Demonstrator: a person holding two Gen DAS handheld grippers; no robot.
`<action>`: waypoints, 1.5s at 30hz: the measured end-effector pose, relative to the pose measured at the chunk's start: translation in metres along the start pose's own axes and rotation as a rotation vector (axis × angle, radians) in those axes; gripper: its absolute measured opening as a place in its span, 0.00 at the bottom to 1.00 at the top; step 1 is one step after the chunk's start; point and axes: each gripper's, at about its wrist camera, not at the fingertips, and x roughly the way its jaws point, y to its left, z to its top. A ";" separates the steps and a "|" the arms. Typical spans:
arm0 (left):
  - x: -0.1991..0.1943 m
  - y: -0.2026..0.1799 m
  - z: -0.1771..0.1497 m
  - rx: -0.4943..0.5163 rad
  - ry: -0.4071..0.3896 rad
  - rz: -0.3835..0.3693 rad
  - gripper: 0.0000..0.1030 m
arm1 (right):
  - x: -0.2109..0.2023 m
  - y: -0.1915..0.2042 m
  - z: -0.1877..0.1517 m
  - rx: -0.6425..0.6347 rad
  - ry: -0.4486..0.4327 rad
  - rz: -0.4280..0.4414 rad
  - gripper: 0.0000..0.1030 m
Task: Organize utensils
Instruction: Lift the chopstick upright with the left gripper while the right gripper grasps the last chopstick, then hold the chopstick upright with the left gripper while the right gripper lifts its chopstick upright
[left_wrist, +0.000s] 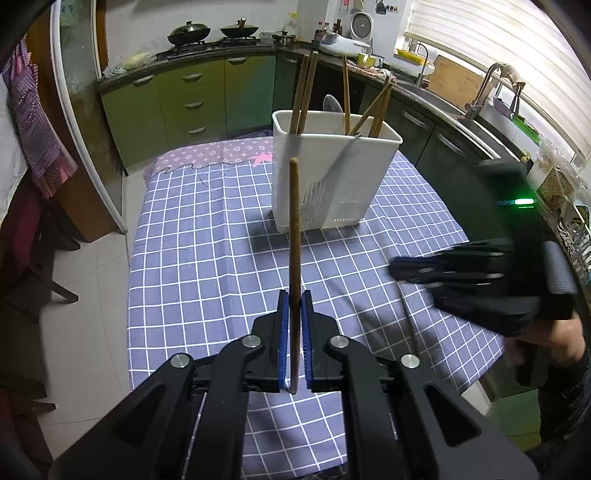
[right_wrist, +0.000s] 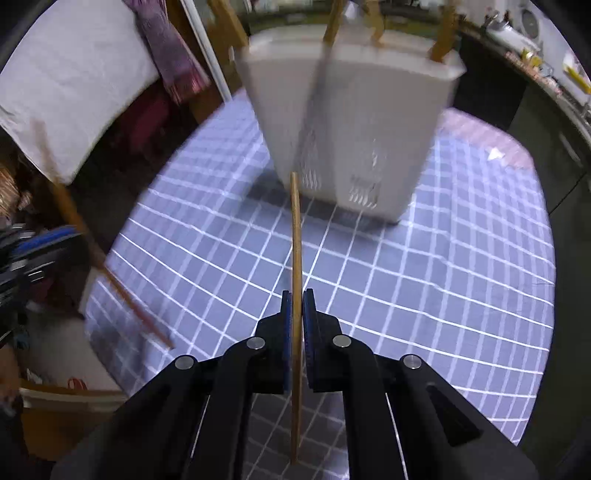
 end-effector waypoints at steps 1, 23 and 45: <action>-0.001 0.000 0.000 0.002 -0.006 0.004 0.07 | -0.011 -0.003 -0.003 0.006 -0.027 0.002 0.07; -0.015 -0.003 -0.005 0.019 -0.042 0.013 0.07 | -0.091 -0.021 -0.039 0.040 -0.246 -0.019 0.07; -0.065 -0.026 0.050 0.078 -0.136 -0.036 0.07 | -0.090 -0.023 -0.039 0.033 -0.250 -0.021 0.07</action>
